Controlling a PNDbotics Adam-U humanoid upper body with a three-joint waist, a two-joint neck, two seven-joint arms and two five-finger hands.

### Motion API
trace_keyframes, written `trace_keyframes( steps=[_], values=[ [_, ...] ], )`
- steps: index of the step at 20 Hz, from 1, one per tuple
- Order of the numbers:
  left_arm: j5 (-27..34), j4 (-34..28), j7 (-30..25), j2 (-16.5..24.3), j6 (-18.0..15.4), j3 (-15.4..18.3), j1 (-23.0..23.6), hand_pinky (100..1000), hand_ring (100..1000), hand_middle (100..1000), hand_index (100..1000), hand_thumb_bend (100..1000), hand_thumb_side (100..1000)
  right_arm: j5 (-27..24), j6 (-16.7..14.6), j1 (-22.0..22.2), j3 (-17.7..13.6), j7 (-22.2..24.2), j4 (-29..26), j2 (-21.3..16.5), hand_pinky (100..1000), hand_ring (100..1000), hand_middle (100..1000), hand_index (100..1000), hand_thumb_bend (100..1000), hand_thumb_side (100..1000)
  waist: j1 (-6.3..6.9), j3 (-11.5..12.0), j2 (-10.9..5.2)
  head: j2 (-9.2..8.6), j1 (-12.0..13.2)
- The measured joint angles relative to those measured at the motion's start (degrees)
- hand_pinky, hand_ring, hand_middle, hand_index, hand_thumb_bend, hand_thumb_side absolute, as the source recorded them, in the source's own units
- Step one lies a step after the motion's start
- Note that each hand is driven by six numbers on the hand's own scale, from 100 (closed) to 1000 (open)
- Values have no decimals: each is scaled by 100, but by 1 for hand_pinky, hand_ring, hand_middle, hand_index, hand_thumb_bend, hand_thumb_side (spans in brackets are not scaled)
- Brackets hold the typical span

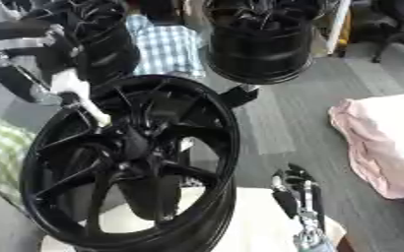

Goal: Pull the pin out of the wheel hub.

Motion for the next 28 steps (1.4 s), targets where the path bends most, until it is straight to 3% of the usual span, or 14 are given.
trace_keyframes(
  steps=[5,6,7,9,11,12,13,14,16,19,20,22,25,28],
  values=[
    [354,-328,-214,913,214,1073,1167,794,607,454,572,102,257,-1,16,9,-35,-46,0,-22,751,713,704,828,100,451,-8,54,0,-8,-81],
    [363,-323,-259,1048,259,1273,1457,798,651,521,646,148,257,-1,23,9,-37,-56,-1,-28,751,713,705,828,100,450,-13,65,1,-9,-94],
    [336,-278,-301,1150,301,1468,1746,800,661,535,660,159,257,-2,24,8,-40,-65,-1,-32,751,713,705,828,100,450,-25,76,1,-10,-101],
    [148,-29,-372,1230,372,1822,2267,816,755,673,789,339,326,-2,24,8,-51,-73,-4,-35,751,713,705,828,100,450,-58,94,2,-13,-115],
    [-156,395,-425,1167,425,2151,2666,834,809,763,861,569,501,-2,30,7,-64,-80,-10,-36,751,713,705,829,100,450,-90,101,4,-18,-124],
    [-329,656,-446,1050,446,2338,2824,852,839,799,887,643,568,-1,35,7,-67,-81,-16,-36,751,713,705,829,100,450,-103,101,4,-19,-132],
    [-494,928,-449,878,449,2533,2956,858,849,813,896,654,591,-1,40,7,-68,-83,-25,-37,751,714,705,829,100,450,-114,102,6,-21,-141],
    [-645,1187,-431,672,431,2717,3068,866,862,827,904,642,635,-1,49,7,-68,-84,-36,-37,751,714,705,829,100,450,-129,102,9,-23,-148],
    [-889,1584,-328,235,328,3041,3263,866,863,828,905,638,639,-1,62,3,-69,-79,-40,-37,751,714,705,829,100,450,-177,101,23,-32,-165],
    [-1143,1848,-154,-163,154,3240,3382,866,863,828,905,638,639,-2,73,-26,-69,-70,-41,-36,751,714,705,829,100,450,-202,99,35,-49,-172],
    [-1201,1877,-113,-214,113,3264,3384,796,818,761,857,460,720,-2,75,-32,-69,-68,-41,-36,751,714,706,829,100,452,-194,98,35,-50,-175],
    [-1240,1947,-58,-286,58,3350,3426,784,804,742,843,441,719,-18,83,-39,-72,-64,-42,-33,751,714,706,829,100,452,-247,112,70,-55,-193],
    [-1109,2125,7,-620,64,3691,3612,746,761,683,803,351,711,-67,102,-72,-88,-66,-56,57,751,714,706,829,100,452,-542,146,106,-56,-174],
    [-842,2200,190,-1112,241,4158,3756,734,747,664,789,317,698,-102,125,-116,-88,-50,-76,129,751,714,706,829,100,451,-569,147,111,-56,-125]
  ],
)
